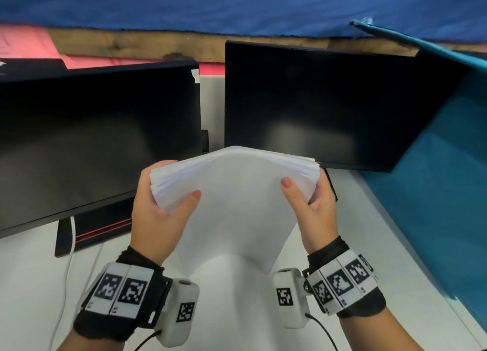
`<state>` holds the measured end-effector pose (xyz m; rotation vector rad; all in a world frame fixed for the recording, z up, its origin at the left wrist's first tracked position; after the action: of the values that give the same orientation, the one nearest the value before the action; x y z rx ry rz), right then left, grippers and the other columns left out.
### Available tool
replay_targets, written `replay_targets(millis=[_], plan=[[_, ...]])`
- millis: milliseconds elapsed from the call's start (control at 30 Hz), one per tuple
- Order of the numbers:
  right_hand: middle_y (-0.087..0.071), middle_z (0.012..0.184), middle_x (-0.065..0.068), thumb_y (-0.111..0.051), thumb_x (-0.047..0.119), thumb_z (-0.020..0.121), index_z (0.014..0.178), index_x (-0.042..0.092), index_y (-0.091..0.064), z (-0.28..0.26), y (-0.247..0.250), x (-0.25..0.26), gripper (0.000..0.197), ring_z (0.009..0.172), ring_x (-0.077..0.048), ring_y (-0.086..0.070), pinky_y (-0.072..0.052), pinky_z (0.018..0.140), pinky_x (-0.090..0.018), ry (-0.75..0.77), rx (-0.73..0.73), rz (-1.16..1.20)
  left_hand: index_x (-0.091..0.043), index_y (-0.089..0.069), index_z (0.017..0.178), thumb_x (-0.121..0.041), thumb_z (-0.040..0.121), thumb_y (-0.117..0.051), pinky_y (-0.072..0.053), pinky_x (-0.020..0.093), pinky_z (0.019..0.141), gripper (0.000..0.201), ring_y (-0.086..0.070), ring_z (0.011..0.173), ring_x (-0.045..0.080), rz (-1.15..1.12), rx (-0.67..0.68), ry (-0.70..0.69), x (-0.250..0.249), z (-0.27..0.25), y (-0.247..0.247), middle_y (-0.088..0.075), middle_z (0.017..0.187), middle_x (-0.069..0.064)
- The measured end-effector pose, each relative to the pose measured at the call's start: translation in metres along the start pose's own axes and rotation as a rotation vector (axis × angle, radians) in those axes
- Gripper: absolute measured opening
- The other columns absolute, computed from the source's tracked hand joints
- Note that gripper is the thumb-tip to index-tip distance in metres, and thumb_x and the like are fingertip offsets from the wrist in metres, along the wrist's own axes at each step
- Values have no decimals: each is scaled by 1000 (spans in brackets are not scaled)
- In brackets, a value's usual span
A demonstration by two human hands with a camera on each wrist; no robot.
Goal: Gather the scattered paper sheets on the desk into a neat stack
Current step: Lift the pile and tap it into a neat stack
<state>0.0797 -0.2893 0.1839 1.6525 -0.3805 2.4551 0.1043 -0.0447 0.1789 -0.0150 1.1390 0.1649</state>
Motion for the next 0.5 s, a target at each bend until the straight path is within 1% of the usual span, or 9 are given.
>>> replay_targets(millis=[67,100,133,200,233,300,400,433,500], plan=[[-68,94,10,-65,34,73,101,22,-59,6,4,4,31,87,-3,-65,-51,71,-15,30,-13,6,-25,-56,114,-43,57,-71,-53,23,82,61,-62,101,4,-33,10,82,13,4,5,-64,109,-6],[-70,86,11,-64,30,78,94,21,-62,9,6,4,19,81,-2,-65,-51,69,-15,35,-11,0,-20,-60,113,-43,57,-74,-54,29,83,62,-65,101,11,-47,23,136,20,4,6,-68,108,-2],[-71,79,13,-63,23,83,88,20,-64,12,6,5,6,76,-2,-65,-51,66,-15,32,-4,-1,-20,-63,109,-41,60,-77,-56,31,82,55,-67,98,14,-55,34,166,23,4,6,-71,104,-1],[-71,71,14,-56,11,89,82,18,-66,15,6,7,14,69,-1,-65,-51,63,-16,43,-11,-19,-25,-67,100,-35,65,-79,-57,29,80,39,-69,95,13,-54,53,169,24,5,3,-73,100,-7],[-71,70,14,-54,8,89,81,18,-66,16,5,9,17,68,-1,-64,-51,62,-15,51,-8,-31,-24,-67,100,-35,66,-77,-57,29,79,37,-69,95,13,-56,60,160,22,5,1,-72,101,-9],[-69,69,14,-54,10,88,81,17,-65,16,4,16,15,66,0,-63,-50,61,-15,78,-8,-35,-20,-67,103,-37,66,-73,-57,29,80,42,-69,95,12,-57,58,128,15,6,2,-72,104,-8],[-68,70,15,-56,17,87,82,17,-64,14,5,26,9,66,1,-62,-49,61,-13,144,-1,-27,-21,-66,102,-39,64,-69,-55,21,77,43,-68,93,8,-76,76,74,6,7,7,-71,105,-10],[-68,71,16,-56,16,87,83,18,-63,13,6,24,8,66,2,-61,-49,61,-12,148,11,-33,-23,-66,101,-41,62,-69,-55,20,76,43,-68,93,8,-82,92,78,8,5,7,-71,104,-9],[-69,75,20,-56,7,87,87,20,-60,8,5,13,13,70,4,-63,-48,63,-10,90,50,-36,-22,-66,102,-43,59,-69,-54,21,75,48,-69,94,12,-120,113,130,17,0,9,-73,101,-5]])
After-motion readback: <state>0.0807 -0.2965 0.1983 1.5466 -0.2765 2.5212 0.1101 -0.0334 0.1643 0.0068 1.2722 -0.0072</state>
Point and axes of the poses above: each hand's wrist, its own z-axis towards the middle knuckle, its own y-axis out of the back of the hand, x = y × z, the point moved 7 cm from there along z, towards the middle knuckle
